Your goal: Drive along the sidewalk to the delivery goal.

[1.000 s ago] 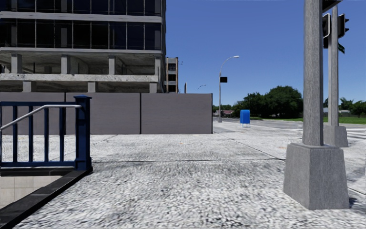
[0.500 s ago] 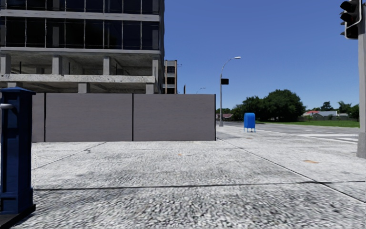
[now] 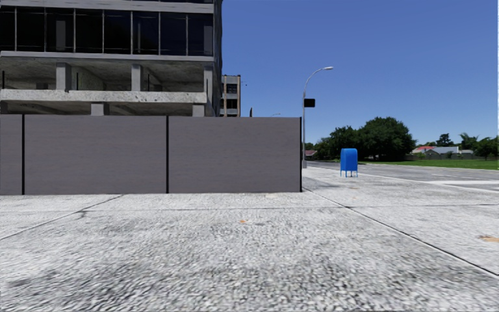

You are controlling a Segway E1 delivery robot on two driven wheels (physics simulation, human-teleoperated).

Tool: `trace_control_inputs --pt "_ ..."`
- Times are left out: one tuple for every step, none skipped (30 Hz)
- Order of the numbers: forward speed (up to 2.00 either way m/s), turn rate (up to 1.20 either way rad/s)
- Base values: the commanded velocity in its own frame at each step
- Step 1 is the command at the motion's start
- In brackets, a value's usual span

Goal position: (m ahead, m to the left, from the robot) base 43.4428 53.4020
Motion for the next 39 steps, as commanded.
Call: trace_control_inputs --pt "2.00 -1.18" --pt "2.00 -1.18" --pt "2.00 -1.19" --pt "2.00 -1.19" --pt "2.00 -1.19" --pt "2.00 -1.20" --pt "2.00 -1.20" --pt "2.00 -1.20" --pt "2.00 -1.20" --pt "2.00 -1.20" --pt "2.00 -1.20" --pt "2.00 -1.20" --pt "2.00 -1.20" --pt "2.00 -1.20" --pt "2.00 -1.20" --pt "2.00 -1.17" --pt "2.00 -1.17" --pt "2.00 -0.71" --pt "2.00 -0.28" --pt "2.00 -0.16" --pt "2.00 -0.06" --pt "2.00 -0.01" --pt "2.00 -0.01" --pt "2.00 0.00" --pt "2.00 0.00" --pt "2.00 0.00" --pt "2.00 0.00" --pt "2.00 0.00" --pt "2.00 0.00" --pt "2.00 0.00" --pt "2.00 0.00" --pt "2.00 0.00" --pt "2.00 0.00" --pt "2.00 0.00" --pt "2.00 0.00" --pt "2.00 0.00" --pt "2.00 0.00" --pt "2.00 0.00" --pt "2.00 0.00"
